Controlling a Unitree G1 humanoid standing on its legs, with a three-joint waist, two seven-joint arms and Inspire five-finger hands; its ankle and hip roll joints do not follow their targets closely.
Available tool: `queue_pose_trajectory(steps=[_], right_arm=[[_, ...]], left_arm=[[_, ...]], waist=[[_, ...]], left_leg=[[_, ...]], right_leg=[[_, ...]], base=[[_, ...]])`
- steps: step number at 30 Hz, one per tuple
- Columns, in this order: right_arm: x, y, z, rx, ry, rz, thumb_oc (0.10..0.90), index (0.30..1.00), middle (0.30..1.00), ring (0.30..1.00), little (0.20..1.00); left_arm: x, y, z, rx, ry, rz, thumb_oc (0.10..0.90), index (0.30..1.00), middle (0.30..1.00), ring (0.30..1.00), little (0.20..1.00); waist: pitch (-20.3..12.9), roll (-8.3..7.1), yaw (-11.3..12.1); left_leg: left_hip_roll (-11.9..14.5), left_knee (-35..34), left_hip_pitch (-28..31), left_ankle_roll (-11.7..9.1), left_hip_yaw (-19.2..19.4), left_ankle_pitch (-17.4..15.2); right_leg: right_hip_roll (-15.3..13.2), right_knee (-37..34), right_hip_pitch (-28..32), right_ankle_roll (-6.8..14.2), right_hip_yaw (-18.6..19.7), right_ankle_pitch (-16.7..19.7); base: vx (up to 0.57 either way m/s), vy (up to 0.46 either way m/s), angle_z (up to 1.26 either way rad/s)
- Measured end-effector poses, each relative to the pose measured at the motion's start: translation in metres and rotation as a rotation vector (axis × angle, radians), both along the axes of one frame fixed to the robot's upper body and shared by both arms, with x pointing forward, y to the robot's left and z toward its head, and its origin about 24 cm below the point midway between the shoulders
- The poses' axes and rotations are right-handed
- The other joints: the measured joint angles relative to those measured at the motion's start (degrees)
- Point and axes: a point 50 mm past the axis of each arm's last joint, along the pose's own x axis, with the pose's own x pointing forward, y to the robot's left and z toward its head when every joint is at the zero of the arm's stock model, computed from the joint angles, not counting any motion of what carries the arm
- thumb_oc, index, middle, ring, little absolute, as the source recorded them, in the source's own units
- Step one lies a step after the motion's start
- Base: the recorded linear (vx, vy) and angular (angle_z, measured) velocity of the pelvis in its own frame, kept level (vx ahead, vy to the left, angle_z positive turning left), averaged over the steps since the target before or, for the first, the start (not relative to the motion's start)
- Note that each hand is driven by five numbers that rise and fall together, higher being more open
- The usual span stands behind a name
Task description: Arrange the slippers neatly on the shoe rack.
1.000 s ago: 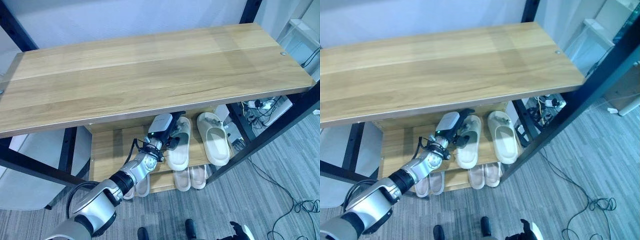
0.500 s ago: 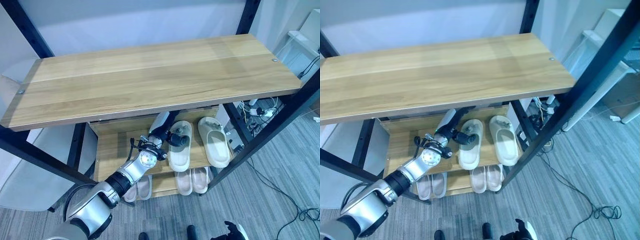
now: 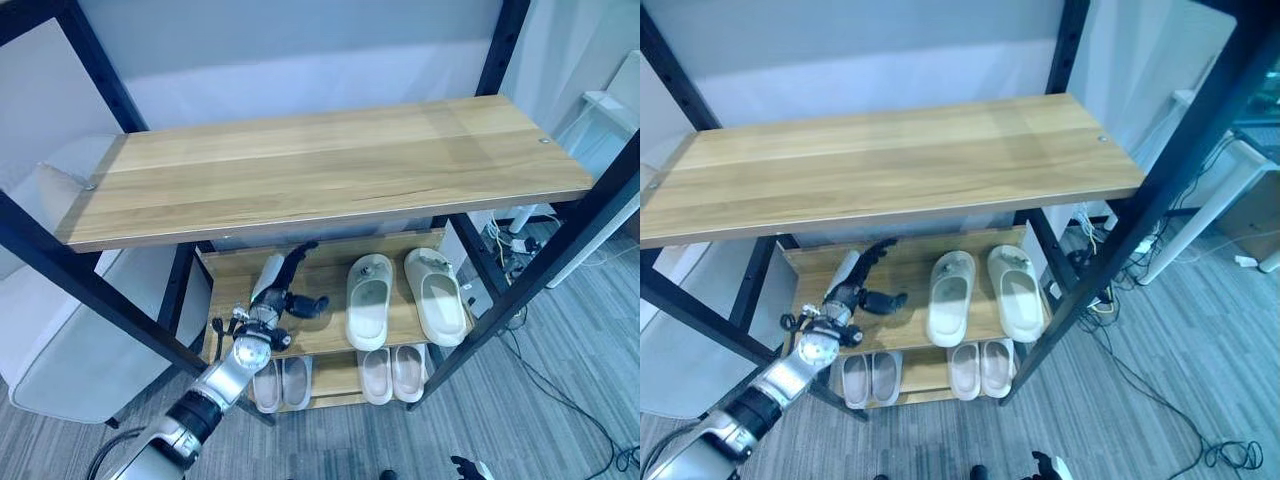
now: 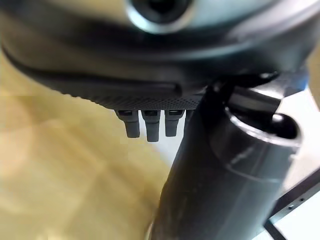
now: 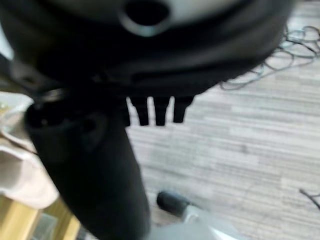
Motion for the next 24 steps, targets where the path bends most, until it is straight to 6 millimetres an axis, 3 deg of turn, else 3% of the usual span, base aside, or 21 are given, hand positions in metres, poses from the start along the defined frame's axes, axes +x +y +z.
queue_pose_trajectory(steps=[6, 15, 24], right_arm=[[-0.008, 0.004, -0.002, 0.013, 0.017, -0.01, 0.8, 0.9, 0.9, 0.9, 0.9], [-0.008, 0.004, -0.003, 0.027, 0.021, -0.013, 0.8, 0.9, 0.9, 0.9, 0.9], [-0.009, 0.004, -0.003, 0.031, 0.016, -0.037, 0.8, 0.9, 0.9, 0.9, 0.9]], left_arm=[[-0.005, -0.008, -0.004, 0.042, 0.003, -0.05, 0.8, 0.9, 0.9, 0.9, 0.9], [-0.027, -0.054, -0.026, 0.07, 0.094, -0.264, 0.8, 0.9, 0.9, 0.9, 0.9], [-0.031, -0.054, -0.035, 0.096, 0.121, -0.271, 0.8, 0.9, 0.9, 0.9, 0.9]], waist=[[-1.4, -0.77, 0.0], [-1.8, -1.12, -0.2], [-2.1, -0.59, -1.2]], left_leg=[[0.0, 0.0, 0.0, 0.0, 0.0, 0.0], [0.1, 0.0, 0.4, 0.0, 0.3, 0.0], [0.1, 0.0, 0.6, 0.0, 0.4, 0.0]], right_leg=[[0.0, 0.0, 0.0, 0.0, 0.0, 0.0], [0.1, 0.0, 0.1, 0.0, 0.1, 0.0], [0.1, 0.0, 0.1, 0.0, 0.2, 0.0]], base=[[0.0, 0.0, 0.0], [-0.02, -0.013, -0.01], [0.0, 0.0, 0.0]])
